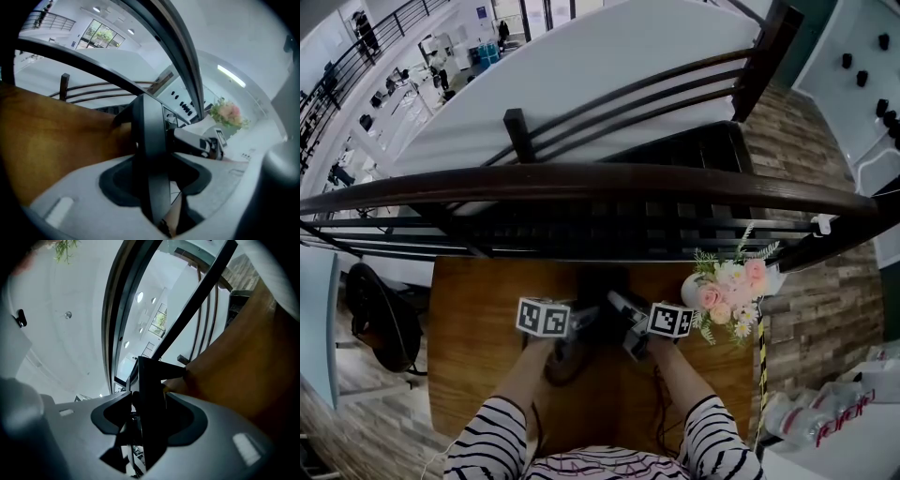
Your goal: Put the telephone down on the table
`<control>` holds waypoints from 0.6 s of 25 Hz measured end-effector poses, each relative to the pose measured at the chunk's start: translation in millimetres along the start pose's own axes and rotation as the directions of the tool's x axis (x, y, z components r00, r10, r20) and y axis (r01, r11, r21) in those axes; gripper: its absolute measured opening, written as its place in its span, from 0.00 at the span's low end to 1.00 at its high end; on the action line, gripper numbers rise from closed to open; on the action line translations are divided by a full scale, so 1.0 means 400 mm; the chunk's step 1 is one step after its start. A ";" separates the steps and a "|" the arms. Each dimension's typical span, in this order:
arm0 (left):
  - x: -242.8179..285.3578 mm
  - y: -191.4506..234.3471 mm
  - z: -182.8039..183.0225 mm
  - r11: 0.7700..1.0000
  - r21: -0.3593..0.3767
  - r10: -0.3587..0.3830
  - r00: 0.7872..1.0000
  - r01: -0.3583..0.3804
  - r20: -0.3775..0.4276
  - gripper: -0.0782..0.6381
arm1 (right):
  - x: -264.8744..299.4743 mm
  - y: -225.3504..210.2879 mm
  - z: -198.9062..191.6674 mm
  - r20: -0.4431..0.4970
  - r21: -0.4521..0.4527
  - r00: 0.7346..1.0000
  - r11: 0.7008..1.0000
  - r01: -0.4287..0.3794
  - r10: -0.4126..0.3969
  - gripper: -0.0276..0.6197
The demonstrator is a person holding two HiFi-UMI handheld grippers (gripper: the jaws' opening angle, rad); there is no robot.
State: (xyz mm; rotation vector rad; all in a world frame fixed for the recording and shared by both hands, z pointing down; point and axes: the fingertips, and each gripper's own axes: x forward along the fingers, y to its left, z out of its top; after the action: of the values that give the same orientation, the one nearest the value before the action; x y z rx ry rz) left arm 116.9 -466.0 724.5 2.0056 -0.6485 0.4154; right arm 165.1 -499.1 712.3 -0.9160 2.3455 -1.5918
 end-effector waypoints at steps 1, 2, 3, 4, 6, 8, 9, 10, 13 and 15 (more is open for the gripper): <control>0.001 0.001 0.001 1.000 0.000 -0.002 1.000 0.002 -0.001 0.38 | 0.001 -0.002 0.001 -0.001 0.000 1.000 1.000 -0.001 0.001 0.38; 0.002 0.002 0.002 1.000 0.001 -0.005 1.000 0.005 0.000 0.38 | 0.002 -0.003 0.002 -0.001 0.001 1.000 1.000 -0.002 0.002 0.38; 0.002 0.003 0.003 1.000 0.001 -0.009 1.000 0.009 0.001 0.38 | 0.002 -0.004 0.003 -0.002 0.001 1.000 1.000 -0.003 0.003 0.38; 0.003 0.004 0.003 1.000 -0.001 -0.012 1.000 0.012 0.003 0.38 | 0.002 -0.005 0.004 -0.002 0.000 1.000 1.000 -0.004 0.004 0.38; 0.003 0.007 0.002 1.000 -0.006 -0.017 1.000 0.017 0.007 0.38 | 0.004 -0.006 0.002 -0.002 0.000 1.000 1.000 -0.001 0.001 0.39; 0.001 0.009 -0.001 1.000 -0.008 -0.019 1.000 0.019 0.009 0.38 | 0.006 -0.006 -0.001 -0.002 -0.002 1.000 1.000 0.005 -0.005 0.39; 0.001 0.009 -0.001 1.000 -0.007 -0.020 1.000 0.021 0.010 0.38 | 0.005 -0.006 -0.002 0.000 -0.003 1.000 1.000 0.011 -0.011 0.39; 0.001 0.006 -0.001 1.000 -0.005 -0.021 1.000 0.021 0.012 0.38 | 0.003 -0.005 -0.002 0.003 -0.006 1.000 1.000 0.019 -0.019 0.39; -0.002 -0.003 0.001 1.000 -0.006 -0.022 1.000 0.022 0.019 0.39 | -0.002 0.001 0.003 0.013 -0.019 0.999 0.999 0.044 -0.044 0.42; -0.005 -0.011 0.002 0.999 -0.015 -0.033 0.999 0.034 0.032 0.42 | -0.003 0.006 0.005 0.022 -0.030 0.998 0.998 0.057 -0.057 0.46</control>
State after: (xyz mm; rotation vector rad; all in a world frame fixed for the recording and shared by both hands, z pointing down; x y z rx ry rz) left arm 117.9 -464.5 720.2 2.0092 -0.6351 0.3580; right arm 166.0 -499.4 708.9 -1.0101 2.3560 -1.5624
